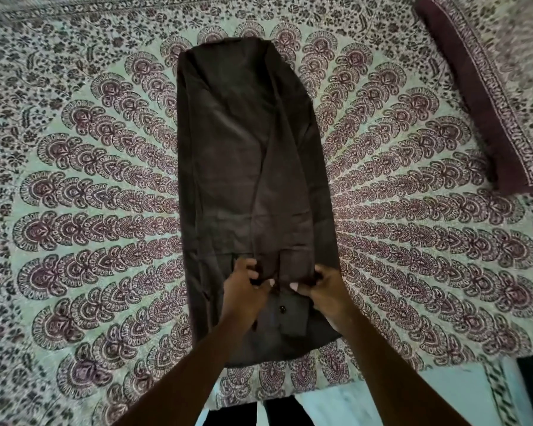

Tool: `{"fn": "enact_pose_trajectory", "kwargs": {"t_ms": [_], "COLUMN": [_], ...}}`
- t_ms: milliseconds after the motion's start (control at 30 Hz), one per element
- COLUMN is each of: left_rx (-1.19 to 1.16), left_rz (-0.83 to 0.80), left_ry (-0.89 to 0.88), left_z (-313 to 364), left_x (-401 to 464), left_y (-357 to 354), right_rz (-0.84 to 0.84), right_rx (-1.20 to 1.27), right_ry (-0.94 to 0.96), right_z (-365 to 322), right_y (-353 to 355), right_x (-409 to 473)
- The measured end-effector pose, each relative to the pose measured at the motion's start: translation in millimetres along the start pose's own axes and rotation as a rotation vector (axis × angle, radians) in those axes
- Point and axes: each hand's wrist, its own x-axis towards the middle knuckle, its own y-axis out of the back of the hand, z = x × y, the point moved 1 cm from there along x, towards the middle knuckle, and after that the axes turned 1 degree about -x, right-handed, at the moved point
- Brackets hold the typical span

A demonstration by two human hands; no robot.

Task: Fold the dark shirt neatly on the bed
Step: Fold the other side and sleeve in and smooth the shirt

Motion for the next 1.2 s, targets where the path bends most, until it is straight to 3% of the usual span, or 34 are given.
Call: {"fn": "enact_pose_trajectory", "kwargs": {"t_ms": [133,300,433,733,900,1000,1200], "left_rx": [0.057,0.120,0.160,0.080,-0.002,-0.084,-0.227], "left_rz": [0.018,0.095,0.113,0.140,0.217,0.259,0.195], "left_ry": [-0.043,-0.174,-0.295,-0.286,-0.192,-0.125,0.039], "left_z": [-3,19,57,128,149,163,191], "left_x": [11,28,56,172,202,212,244], "left_y": [1,6,21,32,30,33,35], "right_rz": [0.011,0.149,0.251,0.425,0.289,0.203,0.034], "right_rx": [-0.348,-0.502,-0.471,-0.438,-0.593,-0.390,0.489], "right_ry": [0.071,0.141,0.164,0.424,0.395,0.309,0.110], "right_z": [-8,-45,-87,-217,-283,-298,-283], "right_y": [4,11,19,16,6,17,44], "right_x": [0,15,43,168,212,216,208]}}
